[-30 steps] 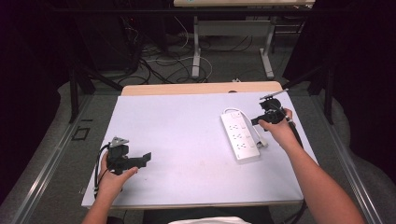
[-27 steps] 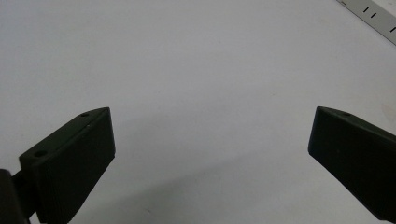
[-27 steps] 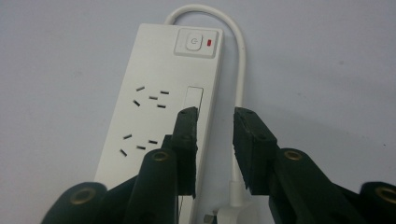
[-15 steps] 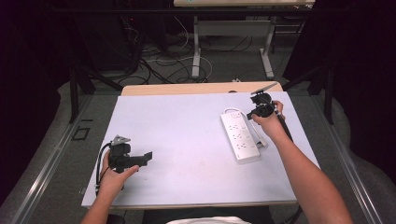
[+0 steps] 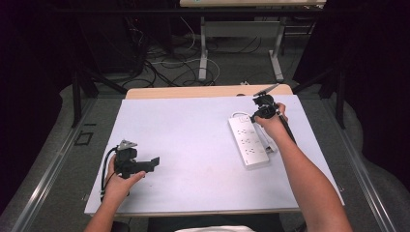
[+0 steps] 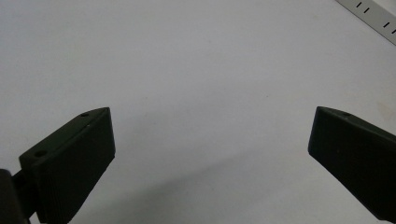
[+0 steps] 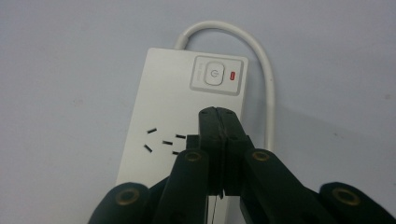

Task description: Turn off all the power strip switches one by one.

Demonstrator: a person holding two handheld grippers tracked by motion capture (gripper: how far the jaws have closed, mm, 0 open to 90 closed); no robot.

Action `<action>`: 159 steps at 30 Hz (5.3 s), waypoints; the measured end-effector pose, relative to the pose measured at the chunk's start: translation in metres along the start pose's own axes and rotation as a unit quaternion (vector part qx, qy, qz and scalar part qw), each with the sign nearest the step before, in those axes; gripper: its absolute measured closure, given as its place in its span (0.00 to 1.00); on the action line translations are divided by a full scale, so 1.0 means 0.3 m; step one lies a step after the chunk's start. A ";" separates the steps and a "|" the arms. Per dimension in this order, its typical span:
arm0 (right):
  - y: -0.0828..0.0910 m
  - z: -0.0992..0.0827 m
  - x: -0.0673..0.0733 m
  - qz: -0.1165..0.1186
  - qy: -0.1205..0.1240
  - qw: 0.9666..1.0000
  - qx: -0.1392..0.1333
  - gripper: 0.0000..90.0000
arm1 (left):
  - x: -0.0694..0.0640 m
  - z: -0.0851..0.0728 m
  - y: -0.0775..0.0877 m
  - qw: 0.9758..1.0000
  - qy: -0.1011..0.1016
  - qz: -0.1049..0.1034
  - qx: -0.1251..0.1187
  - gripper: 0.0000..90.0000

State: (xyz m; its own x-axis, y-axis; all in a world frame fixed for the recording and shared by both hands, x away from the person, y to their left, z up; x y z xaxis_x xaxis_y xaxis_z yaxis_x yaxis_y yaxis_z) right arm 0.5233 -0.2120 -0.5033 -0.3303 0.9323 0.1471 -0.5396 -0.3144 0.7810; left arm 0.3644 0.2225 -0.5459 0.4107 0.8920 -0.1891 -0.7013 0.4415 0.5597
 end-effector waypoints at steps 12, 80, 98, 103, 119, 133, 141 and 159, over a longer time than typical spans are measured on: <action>-0.053 0.010 -0.026 -0.005 -0.012 1.000 -0.007 1.00 | 0.008 -0.007 0.009 1.000 0.001 0.008 -0.002 0.01; -0.181 0.043 0.005 -0.039 0.007 0.999 -0.020 1.00 | 0.024 -0.021 0.028 1.000 0.008 0.020 0.003 0.02; -0.124 0.018 0.055 -0.023 0.023 0.999 0.011 1.00 | 0.023 -0.020 0.028 1.000 0.006 0.021 0.001 0.02; -0.114 -0.003 0.059 -0.016 0.026 0.999 0.027 1.00 | 0.022 -0.019 0.028 1.000 0.006 0.022 0.001 0.02; -0.082 -0.043 0.032 -0.021 0.030 0.998 0.055 1.00 | 0.020 -0.021 0.022 1.000 -0.002 0.025 0.004 0.02; -0.074 -0.061 0.002 -0.028 0.021 0.997 0.063 0.99 | 0.020 -0.021 0.023 1.000 -0.002 0.025 0.004 0.02; -0.071 -0.066 -0.005 -0.023 0.019 0.998 0.056 0.99 | 0.020 -0.021 0.024 1.000 -0.005 0.026 0.006 0.02; -0.067 -0.070 -0.008 -0.018 0.017 0.998 0.060 1.00 | 0.019 -0.020 0.024 1.000 -0.006 0.026 0.005 0.02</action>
State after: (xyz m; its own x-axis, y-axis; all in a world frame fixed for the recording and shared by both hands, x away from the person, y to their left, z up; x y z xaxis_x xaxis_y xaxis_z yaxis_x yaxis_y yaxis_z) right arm 0.5186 -0.2117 -0.5320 -0.3394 0.9355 0.0985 -0.4555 -0.2550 0.8529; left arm 0.3582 0.2314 -0.5479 0.3798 0.9129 -0.1497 -0.7161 0.3926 0.5771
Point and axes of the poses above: each handheld gripper's, and its own axes: y roughly backward along the jaws, z roughly out of its top, x roughly to its left, the point moved 3 cm from there along -y, roughly forward along the jaws, and after that the axes turned 8 degrees about -x, right-handed, at the moved point
